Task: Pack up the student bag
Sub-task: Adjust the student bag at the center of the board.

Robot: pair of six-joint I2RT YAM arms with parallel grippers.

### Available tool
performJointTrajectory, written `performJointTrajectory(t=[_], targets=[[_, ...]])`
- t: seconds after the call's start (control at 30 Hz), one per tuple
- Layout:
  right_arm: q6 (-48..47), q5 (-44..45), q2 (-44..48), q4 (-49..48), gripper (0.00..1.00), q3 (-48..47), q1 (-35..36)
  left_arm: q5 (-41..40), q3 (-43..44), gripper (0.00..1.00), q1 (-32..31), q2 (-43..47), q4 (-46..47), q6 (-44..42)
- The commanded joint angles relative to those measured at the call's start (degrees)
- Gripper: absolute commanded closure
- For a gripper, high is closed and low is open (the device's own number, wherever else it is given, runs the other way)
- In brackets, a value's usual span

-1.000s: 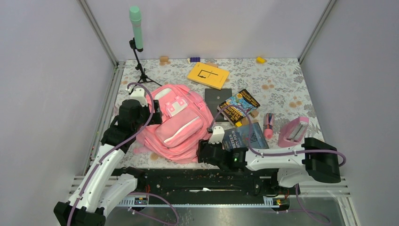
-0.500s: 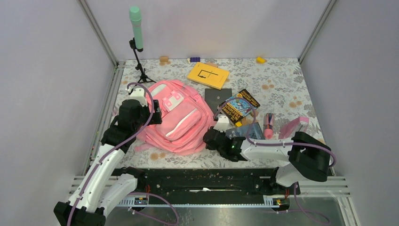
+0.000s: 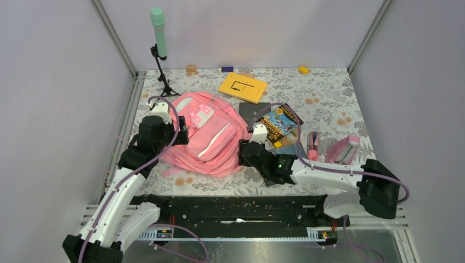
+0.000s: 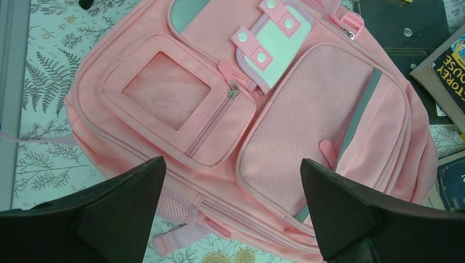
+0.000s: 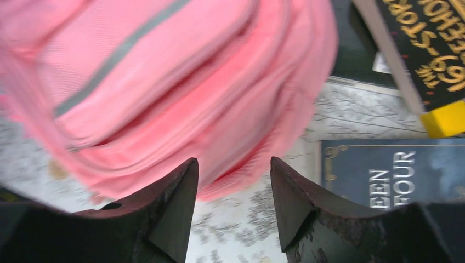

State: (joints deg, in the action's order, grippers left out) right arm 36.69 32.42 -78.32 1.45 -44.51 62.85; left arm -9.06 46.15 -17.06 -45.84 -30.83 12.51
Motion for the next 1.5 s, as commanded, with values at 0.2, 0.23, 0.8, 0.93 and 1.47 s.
performJointTrajectory(t=[0.2, 0.23, 0.8, 0.93, 1.47], targets=[[11.60, -0.37, -5.84, -4.42, 0.42, -11.01, 11.12, -0.20, 1.40, 0.01, 0.27, 1.08, 0.86, 0.76], [12.43, -1.56, -7.89, -4.87, 0.42, -12.53, 11.35, -0.05, 1.40, 0.01, 0.27, 1.23, 0.86, 0.82], [25.13, 3.52, -29.82, 1.82, 0.31, -27.79, 12.70, 0.45, 1.31, 0.01, 0.28, 2.38, 0.78, 0.93], [30.16, 7.98, -30.91, 6.69, 0.29, -29.24, 12.74, 0.44, 1.31, 0.01, 0.28, 2.53, 0.73, 0.89], [30.91, 18.51, -39.80, 17.23, 0.27, -36.93, 12.74, 1.06, 1.31, 0.01, 0.27, 2.94, 0.77, 0.93]])
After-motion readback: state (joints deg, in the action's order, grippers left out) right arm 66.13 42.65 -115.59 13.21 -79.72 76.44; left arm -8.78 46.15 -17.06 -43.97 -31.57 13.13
